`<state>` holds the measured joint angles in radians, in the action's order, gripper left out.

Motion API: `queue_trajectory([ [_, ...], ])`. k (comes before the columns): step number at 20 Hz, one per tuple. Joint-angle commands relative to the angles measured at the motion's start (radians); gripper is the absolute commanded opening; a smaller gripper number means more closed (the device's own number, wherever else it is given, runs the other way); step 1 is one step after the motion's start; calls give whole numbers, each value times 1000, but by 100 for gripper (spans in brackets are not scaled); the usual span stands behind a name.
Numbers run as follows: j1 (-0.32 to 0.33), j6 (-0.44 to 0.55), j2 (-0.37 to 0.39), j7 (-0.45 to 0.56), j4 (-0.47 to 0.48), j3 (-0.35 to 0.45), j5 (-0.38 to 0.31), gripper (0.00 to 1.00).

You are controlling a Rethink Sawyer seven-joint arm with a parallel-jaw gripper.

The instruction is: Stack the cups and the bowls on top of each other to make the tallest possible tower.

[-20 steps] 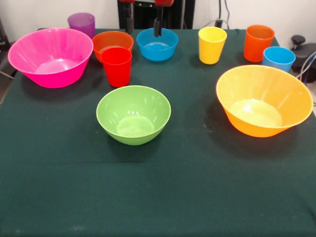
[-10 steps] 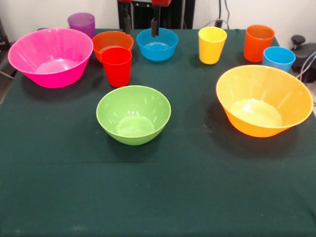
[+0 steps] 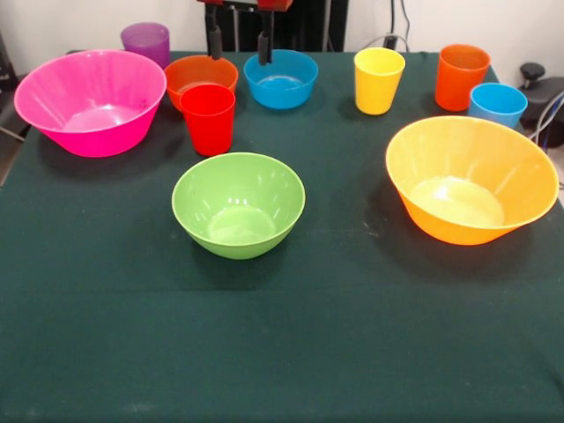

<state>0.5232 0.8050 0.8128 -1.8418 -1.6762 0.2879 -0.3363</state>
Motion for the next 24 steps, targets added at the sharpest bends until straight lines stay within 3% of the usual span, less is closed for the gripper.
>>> queue_trajectory([
  [1, 15, 35, -46, 113, 13, 68, -26, 100],
  [24, -35, -135, -169, 15, 44, 27, -92, 100],
])
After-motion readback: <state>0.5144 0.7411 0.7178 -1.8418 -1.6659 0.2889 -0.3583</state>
